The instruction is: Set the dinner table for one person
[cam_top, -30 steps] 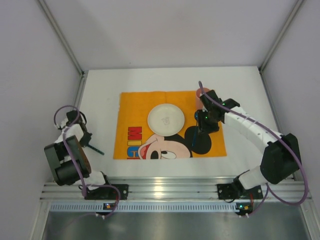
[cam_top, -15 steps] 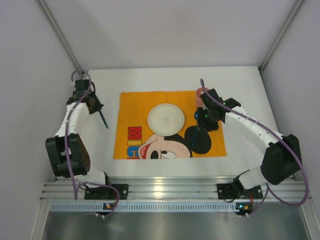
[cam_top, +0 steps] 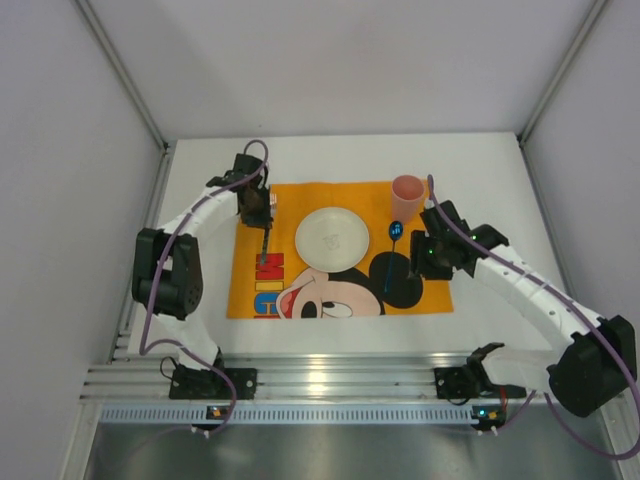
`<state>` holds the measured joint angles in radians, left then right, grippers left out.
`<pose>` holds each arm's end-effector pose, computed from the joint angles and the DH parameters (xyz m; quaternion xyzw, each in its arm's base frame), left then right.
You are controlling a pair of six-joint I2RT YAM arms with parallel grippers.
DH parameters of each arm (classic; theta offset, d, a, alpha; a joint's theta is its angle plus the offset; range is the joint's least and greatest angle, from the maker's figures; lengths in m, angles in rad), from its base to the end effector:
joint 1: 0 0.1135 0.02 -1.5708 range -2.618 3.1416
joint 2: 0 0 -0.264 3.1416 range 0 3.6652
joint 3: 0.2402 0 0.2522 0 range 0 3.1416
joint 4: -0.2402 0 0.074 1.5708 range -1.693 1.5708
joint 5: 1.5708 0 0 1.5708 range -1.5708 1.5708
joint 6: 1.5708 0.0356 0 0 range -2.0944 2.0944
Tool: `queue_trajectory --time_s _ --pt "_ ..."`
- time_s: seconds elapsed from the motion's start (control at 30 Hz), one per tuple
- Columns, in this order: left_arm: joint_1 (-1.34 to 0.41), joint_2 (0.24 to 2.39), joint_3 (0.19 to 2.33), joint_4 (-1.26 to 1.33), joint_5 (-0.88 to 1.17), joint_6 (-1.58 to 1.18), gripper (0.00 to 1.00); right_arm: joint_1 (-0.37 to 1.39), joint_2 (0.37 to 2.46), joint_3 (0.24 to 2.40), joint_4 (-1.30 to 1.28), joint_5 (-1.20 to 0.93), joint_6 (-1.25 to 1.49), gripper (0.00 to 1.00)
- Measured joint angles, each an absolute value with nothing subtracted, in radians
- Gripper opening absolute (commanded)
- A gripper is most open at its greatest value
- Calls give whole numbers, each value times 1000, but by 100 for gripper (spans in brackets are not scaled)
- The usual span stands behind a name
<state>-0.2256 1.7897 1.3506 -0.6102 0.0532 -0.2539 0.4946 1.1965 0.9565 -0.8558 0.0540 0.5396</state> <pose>0.3691 -0.0867 0.2264 -0.0068 0.9659 -0.0862 0.2442 0.1996 0.1055 0.2619 0.0282 0.9712 0.0935 0.2174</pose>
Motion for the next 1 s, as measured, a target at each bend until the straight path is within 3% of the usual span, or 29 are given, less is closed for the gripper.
queue_trajectory --time_s 0.6,0.67,0.7,0.77,0.8,0.83,0.87,0.97,1.0 --pt "-238 1743 1102 -541 -46 -326 0 494 1145 916 -860 75 573 49" --pt "-238 1743 1102 -534 -52 -334 14 494 1145 916 -860 76 572 49" --pt "-238 1743 1102 -530 -54 -337 31 494 1145 916 -860 77 572 49" --pt "-238 1743 1102 -524 -59 -340 44 494 1145 916 -860 78 570 50" --pt "-238 1742 1102 -522 -61 -345 92 494 1145 916 -859 78 570 54" --pt "-238 1740 1102 -522 -60 -342 98 494 1145 916 -859 78 570 56" --pt "-238 1737 1102 -523 -60 -350 98 494 1145 916 -859 78 569 62" --pt "-238 1703 1102 -528 -61 -360 98 494 1145 919 -860 77 568 99" --pt "-238 1690 1102 -532 -61 -360 98 494 1145 926 -862 75 565 100"
